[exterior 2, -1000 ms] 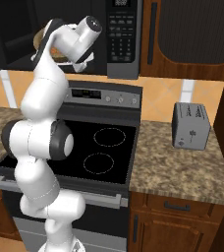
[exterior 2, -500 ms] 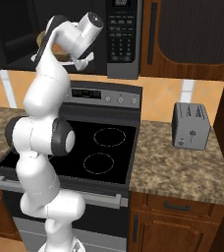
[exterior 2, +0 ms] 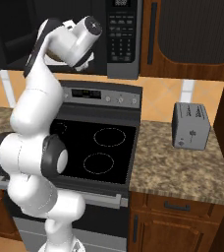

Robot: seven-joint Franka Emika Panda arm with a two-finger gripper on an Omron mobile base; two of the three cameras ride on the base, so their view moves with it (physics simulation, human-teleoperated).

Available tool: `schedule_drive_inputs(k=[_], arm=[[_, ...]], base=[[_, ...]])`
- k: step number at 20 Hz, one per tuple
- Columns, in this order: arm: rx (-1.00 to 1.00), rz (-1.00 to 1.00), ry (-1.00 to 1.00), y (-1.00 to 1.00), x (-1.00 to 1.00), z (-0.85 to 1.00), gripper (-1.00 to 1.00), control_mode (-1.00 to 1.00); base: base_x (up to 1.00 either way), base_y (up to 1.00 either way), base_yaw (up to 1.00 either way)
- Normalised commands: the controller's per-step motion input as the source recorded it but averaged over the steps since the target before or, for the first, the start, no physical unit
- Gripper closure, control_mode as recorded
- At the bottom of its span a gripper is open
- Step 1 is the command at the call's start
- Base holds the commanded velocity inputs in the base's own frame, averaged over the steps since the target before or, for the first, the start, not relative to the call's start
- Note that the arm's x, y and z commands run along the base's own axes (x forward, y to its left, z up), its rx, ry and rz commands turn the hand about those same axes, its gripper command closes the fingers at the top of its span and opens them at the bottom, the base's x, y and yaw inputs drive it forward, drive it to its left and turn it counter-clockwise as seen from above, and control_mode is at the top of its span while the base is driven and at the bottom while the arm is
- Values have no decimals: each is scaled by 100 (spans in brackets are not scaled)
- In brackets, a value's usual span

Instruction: Open the microwave, place the bowl with waffle inside the microwave, then close the microwave door and turn it on.

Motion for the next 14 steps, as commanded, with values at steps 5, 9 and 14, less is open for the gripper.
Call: schedule_drive_inputs(k=[5, 9, 14], arm=[[0, 3, -34, 1, -93, -2, -100, -100], [-9, 2, -38, 10, -100, -6, -100, -100], [-36, 0, -38, 39, -99, -45, -100, -100]], base=[[0, 0, 0], [0, 0, 0], [0, 0, 0]])
